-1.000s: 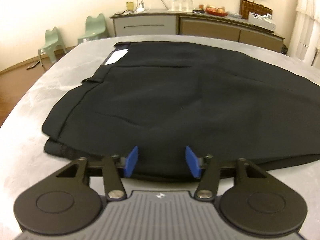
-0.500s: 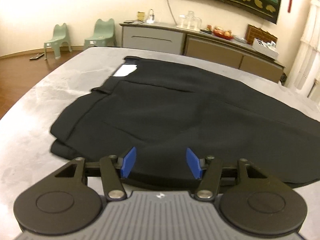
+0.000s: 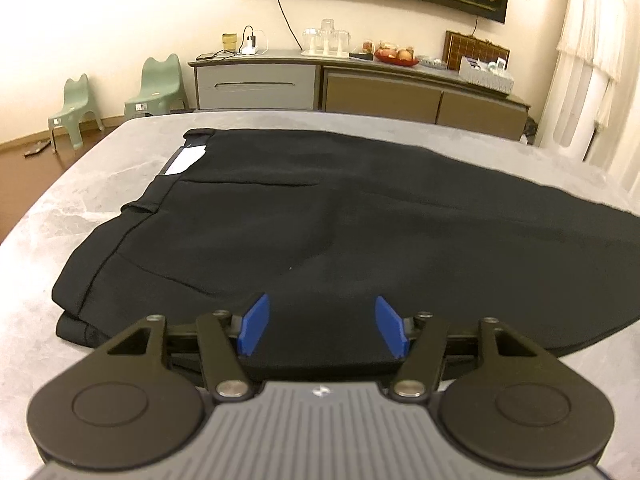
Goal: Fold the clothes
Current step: 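Grasp the trousers leg edge with the right gripper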
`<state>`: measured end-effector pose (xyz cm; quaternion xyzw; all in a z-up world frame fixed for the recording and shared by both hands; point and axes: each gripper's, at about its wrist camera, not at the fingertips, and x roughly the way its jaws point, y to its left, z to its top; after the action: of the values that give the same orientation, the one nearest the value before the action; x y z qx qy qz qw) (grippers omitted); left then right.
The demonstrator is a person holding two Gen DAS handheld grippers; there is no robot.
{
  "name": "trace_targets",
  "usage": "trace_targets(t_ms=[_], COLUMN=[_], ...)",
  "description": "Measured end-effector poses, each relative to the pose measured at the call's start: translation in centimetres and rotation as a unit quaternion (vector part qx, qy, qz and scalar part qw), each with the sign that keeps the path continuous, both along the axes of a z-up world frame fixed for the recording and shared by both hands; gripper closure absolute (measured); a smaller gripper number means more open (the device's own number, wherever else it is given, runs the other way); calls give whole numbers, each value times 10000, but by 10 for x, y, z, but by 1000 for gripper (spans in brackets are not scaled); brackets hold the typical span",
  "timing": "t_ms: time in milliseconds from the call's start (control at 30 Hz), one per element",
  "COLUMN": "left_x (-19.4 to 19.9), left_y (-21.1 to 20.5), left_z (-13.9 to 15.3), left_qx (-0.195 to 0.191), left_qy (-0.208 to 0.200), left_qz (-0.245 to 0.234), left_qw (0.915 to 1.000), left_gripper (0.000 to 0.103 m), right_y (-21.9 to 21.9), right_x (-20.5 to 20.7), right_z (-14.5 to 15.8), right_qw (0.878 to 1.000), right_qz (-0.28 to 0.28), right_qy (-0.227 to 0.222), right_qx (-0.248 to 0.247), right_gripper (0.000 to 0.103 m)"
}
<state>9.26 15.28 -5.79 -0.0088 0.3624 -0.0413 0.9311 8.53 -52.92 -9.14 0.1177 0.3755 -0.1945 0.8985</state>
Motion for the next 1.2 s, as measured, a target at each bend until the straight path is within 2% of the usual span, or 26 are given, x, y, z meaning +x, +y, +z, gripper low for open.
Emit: trace_targets(t_ms=[67, 133, 200, 233, 267, 333, 467, 700, 767, 800, 867, 900, 967, 1033, 1100, 1200], left_x=[-2, -2, -1, 0, 2, 3, 3, -1, -3, -4, -3, -1, 6, 15, 21, 37], left_y=[0, 1, 3, 4, 4, 0, -24, -89, -109, -119, -140, -150, -177, -216, -262, -336], left_z=[2, 3, 3, 3, 2, 1, 2, -3, -3, -4, 1, 6, 15, 26, 34, 22], left_qx=[-59, -163, -276, -332, -374, -437, -384, -292, -274, -265, -237, -288, -501, -656, -631, -788], left_qy=[-47, -61, -21, -1, 35, 87, 14, -27, 26, 50, 10, -23, -74, -180, -347, -90], left_qz=[-29, -38, 12, 37, 54, 45, -335, -1199, -1395, -1492, -1630, -1684, -1845, -2093, -2400, -2747], left_qw=[10000, 9998, 9996, 9994, 9993, 9990, 9987, 9924, 9898, 9884, 9863, 9853, 9815, 9755, 9681, 9583], left_gripper=[43, 43, 43, 43, 43, 43, 43, 41, 41, 41, 41, 40, 40, 38, 38, 37], right_y=[34, 69, 110, 140, 169, 208, 238, 231, 230, 228, 216, 200, 153, 102, 75, 75], right_x=[-2, -4, -7, -9, -10, -8, -4, -4, -7, -11, -18, -22, -29, -29, -21, -6], right_z=[16, 33, 45, 45, 41, 22, -6, -5, -10, -10, 2, 16, 46, 62, 56, 33], right_qw=[9975, 9898, 9757, 9638, 9520, 9367, 9206, 9263, 9240, 9234, 9270, 9351, 9576, 9785, 9851, 9820], right_qz=[372, 743, 1228, 1619, 2000, 2462, 2815, 2919, 3057, 3110, 3326, 3278, 2758, 1865, 1565, 1851], right_qy=[-213, -425, -590, -614, -566, -299, 11, -68, 100, 109, 90, -68, -561, -827, -670, -355], right_qx=[-570, -1137, -1718, -2029, -2246, -2470, -2706, -2380, -2294, -2249, -1734, -1346, -611, -300, -255, -155], right_gripper=[95, 95, 95, 95, 95, 95, 95, 94, 81, 79, 59, 57, 57, 56, 64, 77])
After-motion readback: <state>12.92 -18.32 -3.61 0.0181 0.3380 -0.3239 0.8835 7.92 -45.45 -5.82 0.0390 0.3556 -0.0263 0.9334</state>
